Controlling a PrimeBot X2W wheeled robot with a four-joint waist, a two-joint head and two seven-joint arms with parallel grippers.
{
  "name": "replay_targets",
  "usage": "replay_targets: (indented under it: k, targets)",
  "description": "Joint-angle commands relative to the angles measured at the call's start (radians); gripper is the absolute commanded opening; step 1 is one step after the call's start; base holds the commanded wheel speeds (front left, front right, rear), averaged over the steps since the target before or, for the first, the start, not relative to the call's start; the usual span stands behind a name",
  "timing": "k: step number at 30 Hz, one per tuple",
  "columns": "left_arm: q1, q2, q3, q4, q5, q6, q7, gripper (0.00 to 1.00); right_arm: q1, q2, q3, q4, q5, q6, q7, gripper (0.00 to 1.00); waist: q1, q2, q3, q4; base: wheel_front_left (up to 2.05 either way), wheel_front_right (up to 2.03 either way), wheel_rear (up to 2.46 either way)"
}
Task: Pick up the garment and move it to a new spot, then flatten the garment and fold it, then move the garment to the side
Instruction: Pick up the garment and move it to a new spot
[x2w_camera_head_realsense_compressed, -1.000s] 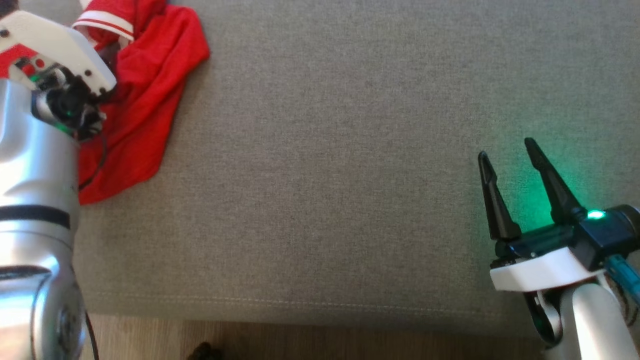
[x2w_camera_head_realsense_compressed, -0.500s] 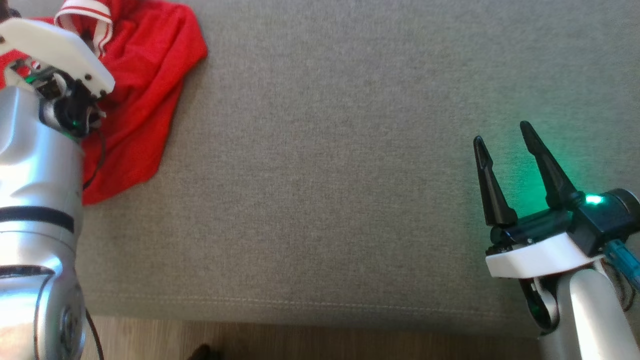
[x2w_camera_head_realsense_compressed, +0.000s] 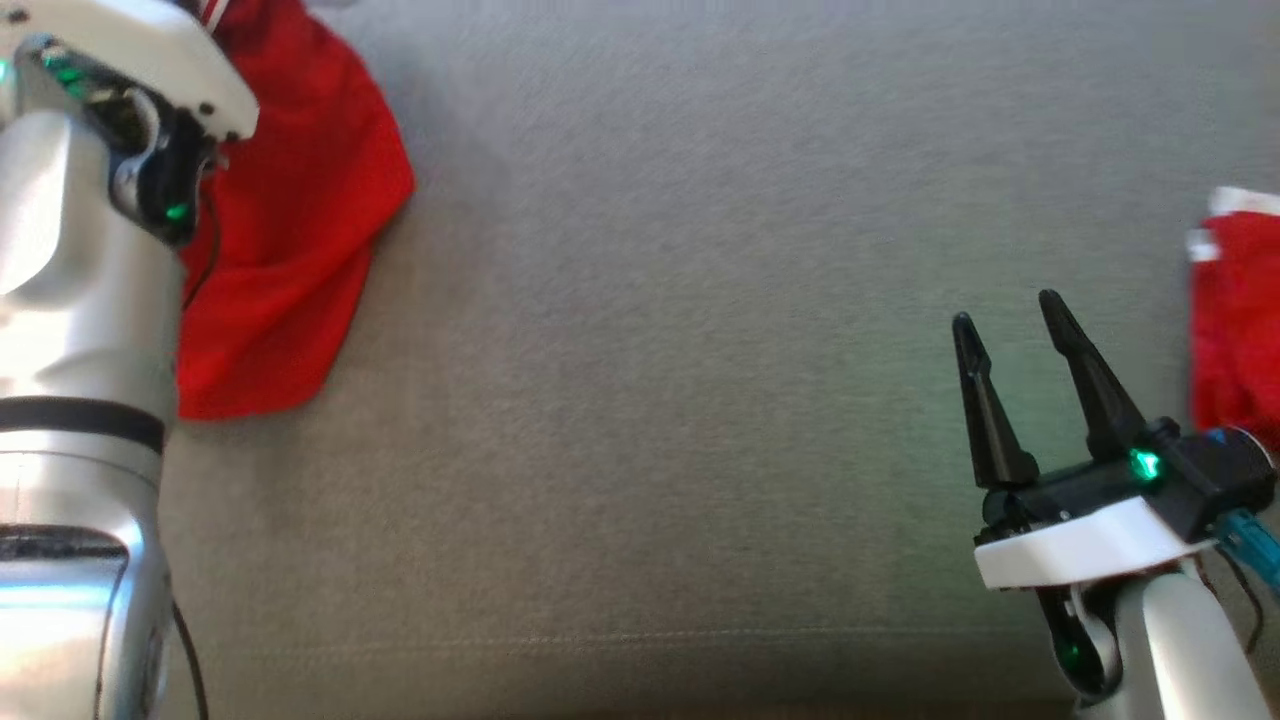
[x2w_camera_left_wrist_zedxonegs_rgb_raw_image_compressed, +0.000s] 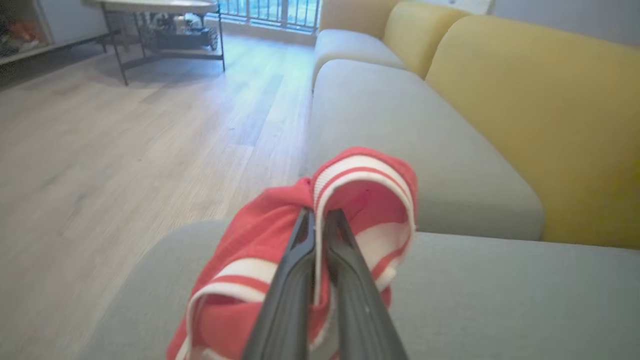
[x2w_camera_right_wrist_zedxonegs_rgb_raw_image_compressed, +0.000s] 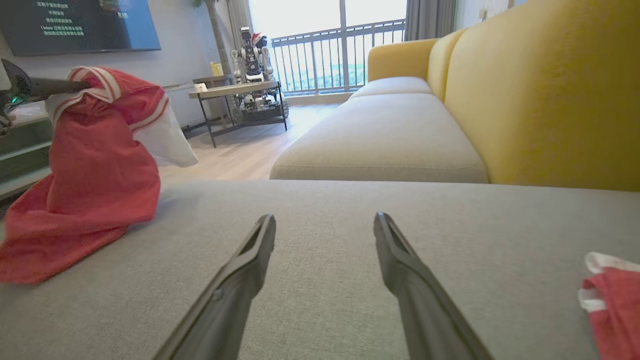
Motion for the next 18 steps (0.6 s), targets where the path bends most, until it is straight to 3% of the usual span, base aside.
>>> replay_targets:
  k: [1,13,18]
  targets:
    - [-0.045,0.041,-0.014,-0.079,-0.007,-0.005,0.005,0.00,0.000,-0.007,0.021,-0.033,0.014,0.000,-0.009,1.00,0.0001,0.0000,-0.078,-0.082,0.00,0.00,0.00]
    - [-0.017,0.034,-0.142,-0.386,-0.086,-0.006,0.056,0.00,0.020,-0.007,0.044,-0.051,0.069,0.000,-0.009,1.00,0.0001,0.0000,-0.167,-0.295,0.00,0.00,0.00]
    - [0.053,0.024,-0.229,-0.530,-0.119,-0.006,0.095,0.00,0.031,-0.007,0.042,-0.066,0.077,0.000,-0.009,1.00,0.0001,0.0000,-0.167,-0.353,0.00,0.00,0.00]
